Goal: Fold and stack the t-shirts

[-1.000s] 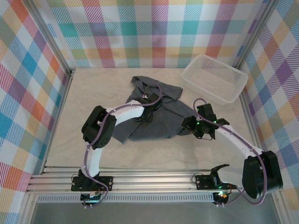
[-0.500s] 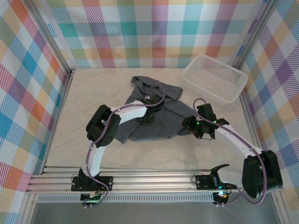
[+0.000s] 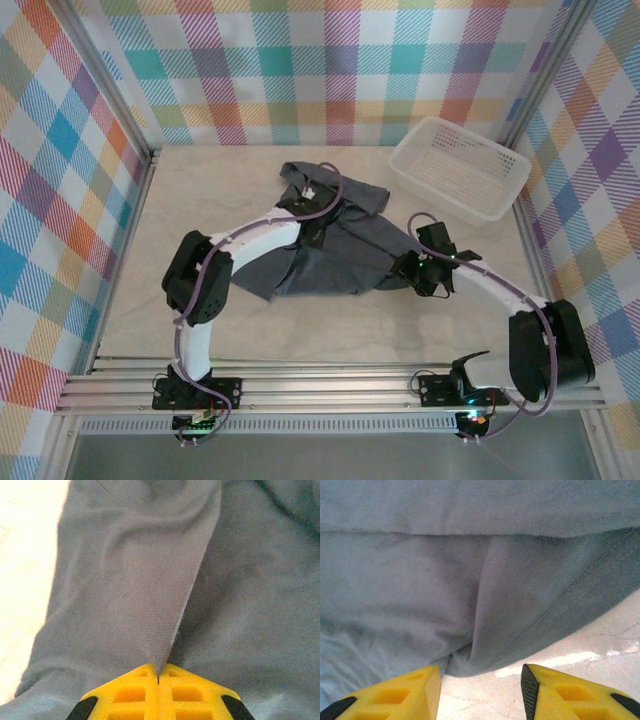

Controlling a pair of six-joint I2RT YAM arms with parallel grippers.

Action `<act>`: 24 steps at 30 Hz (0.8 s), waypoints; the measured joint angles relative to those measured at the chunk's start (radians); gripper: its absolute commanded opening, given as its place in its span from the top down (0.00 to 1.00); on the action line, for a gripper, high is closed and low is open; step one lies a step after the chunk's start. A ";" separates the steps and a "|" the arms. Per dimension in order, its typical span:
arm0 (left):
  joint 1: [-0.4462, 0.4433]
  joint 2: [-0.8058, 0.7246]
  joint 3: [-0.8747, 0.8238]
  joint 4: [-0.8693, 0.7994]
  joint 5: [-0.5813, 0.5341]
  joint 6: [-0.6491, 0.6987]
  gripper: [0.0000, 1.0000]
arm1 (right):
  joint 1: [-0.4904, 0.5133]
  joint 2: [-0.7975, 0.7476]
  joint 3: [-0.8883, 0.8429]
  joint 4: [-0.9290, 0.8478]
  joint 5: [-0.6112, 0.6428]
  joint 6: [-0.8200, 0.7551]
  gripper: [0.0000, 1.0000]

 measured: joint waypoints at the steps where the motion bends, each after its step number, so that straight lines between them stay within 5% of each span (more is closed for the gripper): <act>1: 0.009 -0.013 0.000 0.001 0.008 0.000 1.00 | 0.000 0.019 0.000 0.010 0.000 0.000 0.50; 5: 0.042 -0.023 0.000 -0.001 0.042 0.000 1.00 | -0.004 0.093 0.005 0.042 -0.004 0.001 0.51; 9: 0.070 -0.024 0.000 -0.005 0.084 -0.001 1.00 | -0.005 0.164 0.028 0.067 -0.010 0.007 0.68; 12: 0.105 -0.037 -0.005 -0.005 0.136 -0.013 1.00 | -0.010 0.204 0.051 0.092 -0.008 0.002 0.99; 18: 0.298 -0.186 -0.042 -0.012 0.291 -0.078 1.00 | -0.037 0.204 0.091 0.060 0.052 -0.044 1.00; 24: 0.573 -0.437 -0.073 -0.017 0.467 -0.168 1.00 | -0.106 0.018 0.150 -0.063 0.116 -0.135 1.00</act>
